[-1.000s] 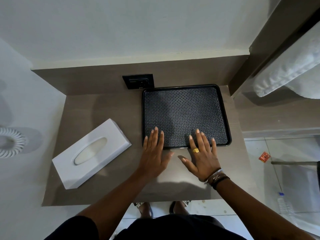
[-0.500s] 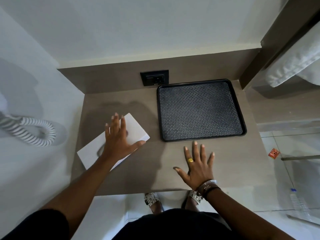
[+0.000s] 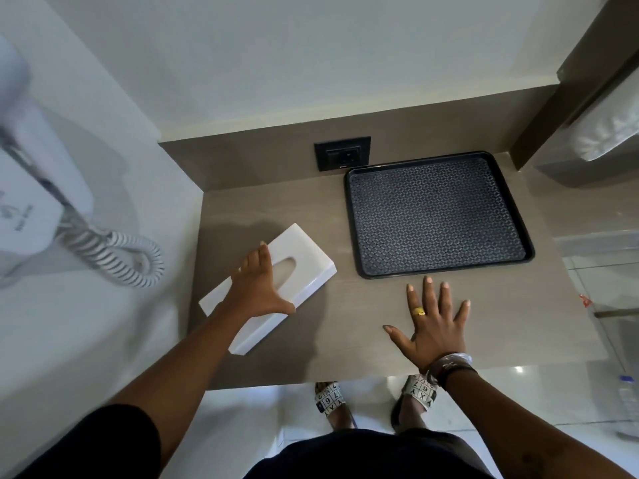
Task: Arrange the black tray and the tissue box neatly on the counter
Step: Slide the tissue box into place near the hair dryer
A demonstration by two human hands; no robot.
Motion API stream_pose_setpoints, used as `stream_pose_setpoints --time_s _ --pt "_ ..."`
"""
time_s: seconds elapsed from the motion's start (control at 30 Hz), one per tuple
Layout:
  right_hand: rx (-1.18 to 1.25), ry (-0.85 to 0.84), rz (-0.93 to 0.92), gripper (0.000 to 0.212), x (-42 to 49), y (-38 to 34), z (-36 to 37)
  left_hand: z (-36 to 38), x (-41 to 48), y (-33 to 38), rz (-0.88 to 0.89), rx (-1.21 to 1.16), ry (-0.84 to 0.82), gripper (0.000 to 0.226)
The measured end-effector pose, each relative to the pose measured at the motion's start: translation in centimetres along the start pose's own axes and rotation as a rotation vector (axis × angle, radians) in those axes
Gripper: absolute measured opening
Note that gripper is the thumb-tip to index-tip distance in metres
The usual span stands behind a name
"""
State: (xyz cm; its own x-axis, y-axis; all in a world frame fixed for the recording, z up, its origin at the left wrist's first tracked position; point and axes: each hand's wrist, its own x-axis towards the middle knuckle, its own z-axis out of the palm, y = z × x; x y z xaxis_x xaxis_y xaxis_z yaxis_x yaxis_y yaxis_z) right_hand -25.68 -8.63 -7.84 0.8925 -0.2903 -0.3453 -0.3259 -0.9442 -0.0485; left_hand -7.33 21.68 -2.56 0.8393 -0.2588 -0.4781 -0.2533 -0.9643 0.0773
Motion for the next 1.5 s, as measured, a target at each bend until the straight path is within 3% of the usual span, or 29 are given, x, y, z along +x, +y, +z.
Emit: stream_pose_setpoints --time_s 0.1,0.37,0.6,0.77,0.93,1.03,1.13,1.2,1.5 --pt "0.005 0.005 0.003 0.095 0.0 -0.1 -0.2 -0.5 -0.2 -0.1 -0.039 -0.062 0.050 0.151" --pt "-0.003 0.018 -0.007 0.093 0.0 -0.1 -0.4 -4.5 3.1 -2.5 -0.351 -0.229 0.255 0.143" --pt "0.016 0.022 -0.009 0.092 0.2 0.0 0.0 -7.1 7.2 -4.5 -0.561 -0.371 0.306 0.142" --pt "0.041 0.023 -0.010 0.093 0.2 -0.1 -0.2 -5.7 7.9 -4.6 -0.618 -0.368 0.348 0.143" --pt "0.043 0.005 -0.006 0.093 0.1 -0.1 -0.4 -4.3 7.3 -4.0 -0.532 -0.324 0.409 0.125" --pt "0.042 -0.001 -0.004 0.093 0.1 0.0 -0.6 -2.6 5.5 -3.2 -0.294 -0.209 0.511 0.109" --pt "0.043 -0.010 -0.004 0.093 0.1 -0.1 -0.7 -0.4 3.1 -3.9 0.010 -0.008 0.531 0.107" --pt "0.041 -0.014 -0.007 0.093 0.0 -0.1 -0.7 1.0 1.9 -4.6 0.105 0.065 0.495 0.108" --pt "0.047 -0.022 -0.004 0.094 -0.1 -0.3 -0.8 1.4 2.6 -3.7 -0.031 0.043 0.496 0.087"
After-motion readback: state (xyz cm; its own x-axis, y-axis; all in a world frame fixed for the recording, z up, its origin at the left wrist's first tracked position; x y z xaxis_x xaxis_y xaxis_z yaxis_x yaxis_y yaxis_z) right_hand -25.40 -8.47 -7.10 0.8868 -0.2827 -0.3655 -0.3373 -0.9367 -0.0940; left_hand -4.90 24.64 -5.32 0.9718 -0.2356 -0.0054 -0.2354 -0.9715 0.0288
